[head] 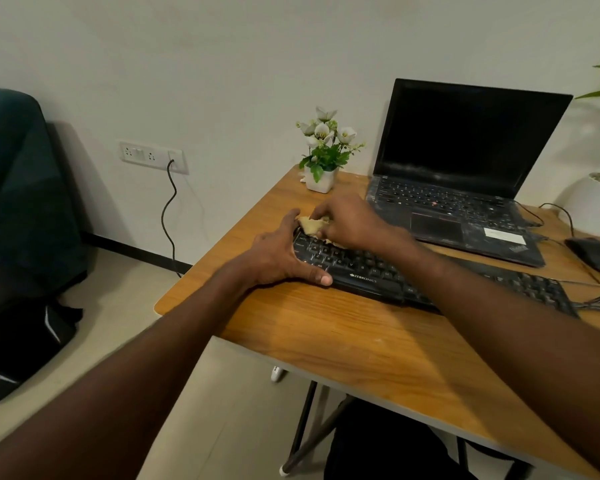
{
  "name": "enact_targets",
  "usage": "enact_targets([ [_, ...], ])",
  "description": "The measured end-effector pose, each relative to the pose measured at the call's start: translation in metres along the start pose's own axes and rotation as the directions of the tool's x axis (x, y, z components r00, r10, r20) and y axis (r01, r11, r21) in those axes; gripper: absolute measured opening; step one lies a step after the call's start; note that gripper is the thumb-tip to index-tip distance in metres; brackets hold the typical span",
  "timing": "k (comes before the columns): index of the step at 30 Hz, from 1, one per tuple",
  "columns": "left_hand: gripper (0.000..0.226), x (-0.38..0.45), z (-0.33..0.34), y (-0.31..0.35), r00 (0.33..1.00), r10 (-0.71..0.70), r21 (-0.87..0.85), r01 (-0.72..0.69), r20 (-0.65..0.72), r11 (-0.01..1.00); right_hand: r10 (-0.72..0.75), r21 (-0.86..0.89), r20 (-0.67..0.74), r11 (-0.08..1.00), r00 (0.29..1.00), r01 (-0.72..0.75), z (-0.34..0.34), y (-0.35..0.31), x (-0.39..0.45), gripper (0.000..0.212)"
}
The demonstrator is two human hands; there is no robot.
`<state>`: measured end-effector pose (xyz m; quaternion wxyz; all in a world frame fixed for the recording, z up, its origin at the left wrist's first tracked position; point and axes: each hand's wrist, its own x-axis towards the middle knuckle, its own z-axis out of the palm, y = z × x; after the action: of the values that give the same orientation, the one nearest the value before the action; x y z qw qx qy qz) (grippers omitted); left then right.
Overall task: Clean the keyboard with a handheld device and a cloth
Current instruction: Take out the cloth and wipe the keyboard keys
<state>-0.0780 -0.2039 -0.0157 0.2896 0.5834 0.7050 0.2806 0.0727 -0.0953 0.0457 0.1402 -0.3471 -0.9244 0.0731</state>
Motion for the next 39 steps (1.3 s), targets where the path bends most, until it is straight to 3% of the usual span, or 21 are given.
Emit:
enact_targets([
  [5,0.170,0.006,0.002,-0.001,0.999,0.005,0.131,-0.010,0.036,0.991,-0.107,0.034,0.012,0.994,0.994,0.107,-0.001,0.006,-0.014,0.036],
  [9,0.163,0.001,0.002,0.006,1.000,0.027,0.120,-0.028,0.013,0.992,-0.137,-0.122,0.144,0.980,0.980,0.155,-0.020,0.011,-0.024,0.031],
  [13,0.164,0.001,0.003,0.002,0.998,0.063,0.112,-0.064,0.012,0.992,-0.068,-0.235,0.216,0.965,0.974,0.120,-0.035,0.015,-0.023,0.028],
  [19,0.156,-0.003,0.002,0.007,0.999,0.052,0.100,-0.051,-0.004,0.994,-0.074,-0.101,0.043,0.992,0.996,0.078,-0.013,0.010,-0.025,0.030],
  [26,0.151,-0.005,0.002,0.012,0.999,0.052,0.108,-0.050,-0.011,0.993,0.071,-0.202,0.163,0.979,0.984,-0.038,-0.042,0.031,-0.046,0.032],
  [32,0.145,-0.014,0.002,0.022,0.999,0.040,0.101,-0.037,-0.032,0.994,-0.010,0.031,-0.013,0.999,1.000,0.011,-0.013,0.002,-0.046,0.032],
  [35,0.148,-0.012,0.002,0.021,0.999,0.034,0.108,-0.031,-0.025,0.994,-0.061,-0.058,0.056,0.996,0.997,0.064,-0.015,0.010,-0.056,0.031],
  [39,0.149,-0.011,0.001,0.018,0.999,0.033,0.109,-0.031,-0.010,0.994,0.030,-0.131,0.167,0.991,0.985,-0.008,-0.041,0.023,-0.057,0.029],
])
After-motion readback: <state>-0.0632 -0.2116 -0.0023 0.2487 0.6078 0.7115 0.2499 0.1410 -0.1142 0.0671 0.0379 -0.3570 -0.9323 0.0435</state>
